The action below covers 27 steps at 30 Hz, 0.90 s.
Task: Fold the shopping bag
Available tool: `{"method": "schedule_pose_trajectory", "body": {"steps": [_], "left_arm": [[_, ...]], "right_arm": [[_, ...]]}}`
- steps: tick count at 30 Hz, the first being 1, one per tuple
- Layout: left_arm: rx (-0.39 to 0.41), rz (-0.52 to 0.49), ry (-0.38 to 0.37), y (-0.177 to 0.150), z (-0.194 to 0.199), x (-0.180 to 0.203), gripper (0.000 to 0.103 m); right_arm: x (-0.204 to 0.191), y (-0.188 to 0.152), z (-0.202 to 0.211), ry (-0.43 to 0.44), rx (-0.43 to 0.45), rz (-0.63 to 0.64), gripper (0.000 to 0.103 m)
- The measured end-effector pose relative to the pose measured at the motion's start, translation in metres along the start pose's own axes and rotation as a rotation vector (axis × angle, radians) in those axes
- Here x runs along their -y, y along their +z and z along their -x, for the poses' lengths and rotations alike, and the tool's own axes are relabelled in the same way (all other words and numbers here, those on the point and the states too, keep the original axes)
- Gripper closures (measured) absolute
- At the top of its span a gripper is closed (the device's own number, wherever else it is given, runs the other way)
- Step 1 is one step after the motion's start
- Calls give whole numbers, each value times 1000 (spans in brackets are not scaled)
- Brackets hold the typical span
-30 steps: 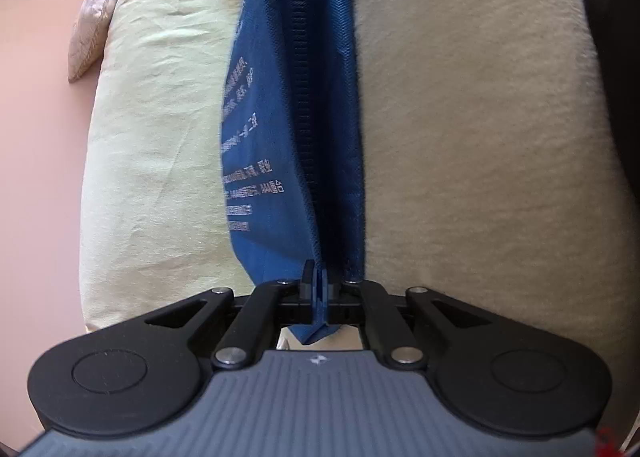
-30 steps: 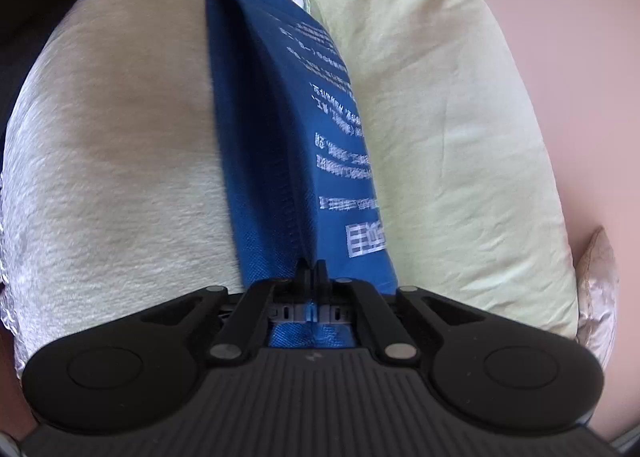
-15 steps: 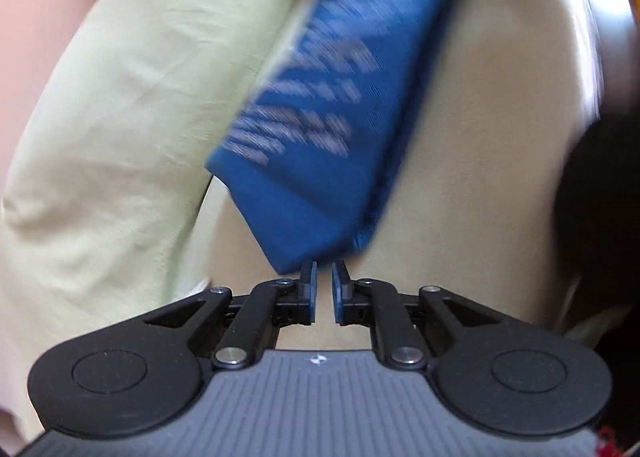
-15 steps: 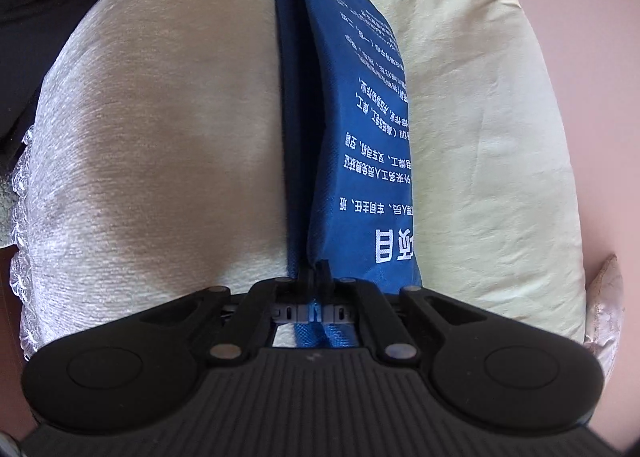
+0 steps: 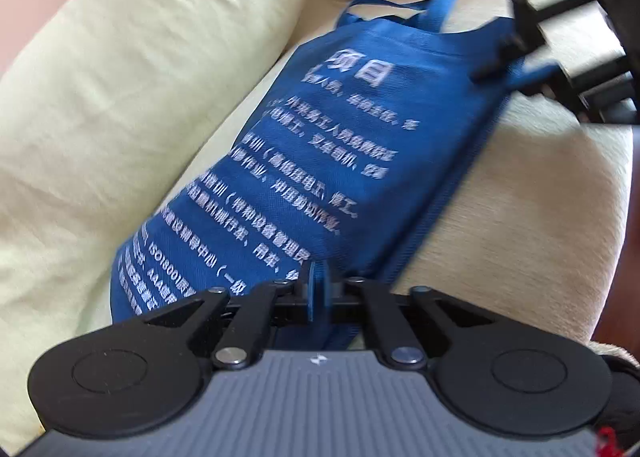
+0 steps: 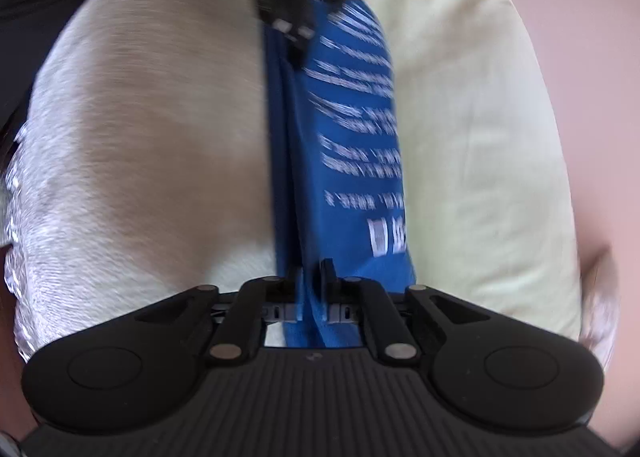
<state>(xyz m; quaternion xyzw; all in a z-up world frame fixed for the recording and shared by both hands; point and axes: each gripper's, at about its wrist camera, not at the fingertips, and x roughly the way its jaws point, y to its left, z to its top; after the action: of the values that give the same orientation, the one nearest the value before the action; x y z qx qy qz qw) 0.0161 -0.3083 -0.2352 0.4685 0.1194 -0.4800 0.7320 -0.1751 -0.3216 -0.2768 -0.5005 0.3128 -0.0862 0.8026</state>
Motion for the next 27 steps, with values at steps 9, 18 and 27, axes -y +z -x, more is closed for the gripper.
{"method": "schedule_pose_trajectory", "body": {"steps": [9,18,27], "left_arm": [[25,-9,-1,-7,2,2,103],[24,52,-71,-18,19,-14,103],[44,39,-75,-20,20,-14,103]], "right_arm": [[8,-3,7,-63,-61,-180,80],[3,-20,6,0,-55,-97,96],[125,-15,27,247,98,-1104,78]]}}
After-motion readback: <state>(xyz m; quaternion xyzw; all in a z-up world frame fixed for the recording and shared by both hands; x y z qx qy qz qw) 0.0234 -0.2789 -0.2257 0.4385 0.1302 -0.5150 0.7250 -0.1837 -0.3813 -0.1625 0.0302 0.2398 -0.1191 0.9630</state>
